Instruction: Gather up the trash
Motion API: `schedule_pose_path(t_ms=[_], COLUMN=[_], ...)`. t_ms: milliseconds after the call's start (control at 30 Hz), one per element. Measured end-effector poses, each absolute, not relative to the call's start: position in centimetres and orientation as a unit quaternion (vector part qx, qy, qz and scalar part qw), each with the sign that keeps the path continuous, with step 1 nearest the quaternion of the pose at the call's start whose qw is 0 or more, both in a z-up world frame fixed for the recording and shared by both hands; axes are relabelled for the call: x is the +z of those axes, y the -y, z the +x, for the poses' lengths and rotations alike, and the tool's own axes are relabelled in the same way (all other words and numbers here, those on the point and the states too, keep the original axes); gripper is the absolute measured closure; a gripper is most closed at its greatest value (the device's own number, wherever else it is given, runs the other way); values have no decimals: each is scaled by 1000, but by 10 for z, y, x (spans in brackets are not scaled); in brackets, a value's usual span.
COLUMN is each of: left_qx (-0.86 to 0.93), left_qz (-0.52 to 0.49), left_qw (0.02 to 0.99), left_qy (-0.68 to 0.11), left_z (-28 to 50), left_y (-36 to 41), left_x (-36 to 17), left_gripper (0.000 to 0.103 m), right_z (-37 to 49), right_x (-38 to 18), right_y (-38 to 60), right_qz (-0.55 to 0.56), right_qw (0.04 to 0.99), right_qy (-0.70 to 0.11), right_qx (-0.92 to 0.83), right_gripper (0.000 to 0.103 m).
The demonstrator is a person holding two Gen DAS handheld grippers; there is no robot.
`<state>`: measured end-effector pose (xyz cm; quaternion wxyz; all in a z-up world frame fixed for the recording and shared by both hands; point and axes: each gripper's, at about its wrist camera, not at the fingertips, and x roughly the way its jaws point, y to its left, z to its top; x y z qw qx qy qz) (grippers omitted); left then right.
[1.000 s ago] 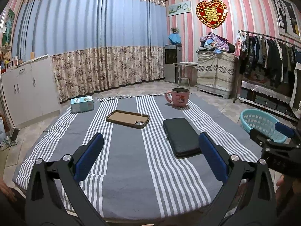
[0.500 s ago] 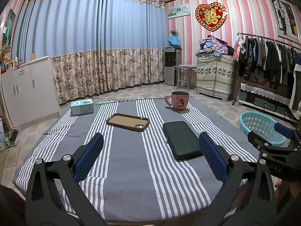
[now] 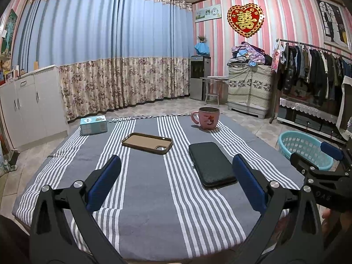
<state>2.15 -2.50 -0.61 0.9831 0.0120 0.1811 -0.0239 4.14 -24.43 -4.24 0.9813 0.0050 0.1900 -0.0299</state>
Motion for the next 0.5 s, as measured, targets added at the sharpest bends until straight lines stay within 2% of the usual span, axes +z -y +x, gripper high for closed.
schedule_pose_path(t_ms=[500], left_qx=[-24], left_qz=[21], left_qw=[985], left_qy=[-172], left_z=[18], left_y=[28], left_x=[-4], left_gripper=[5], right_z=[42], right_x=[-38], right_y=[248], right_qz=[6], right_qw=[982], right_qy=[-186], right_qx=[-28], right_gripper=[5])
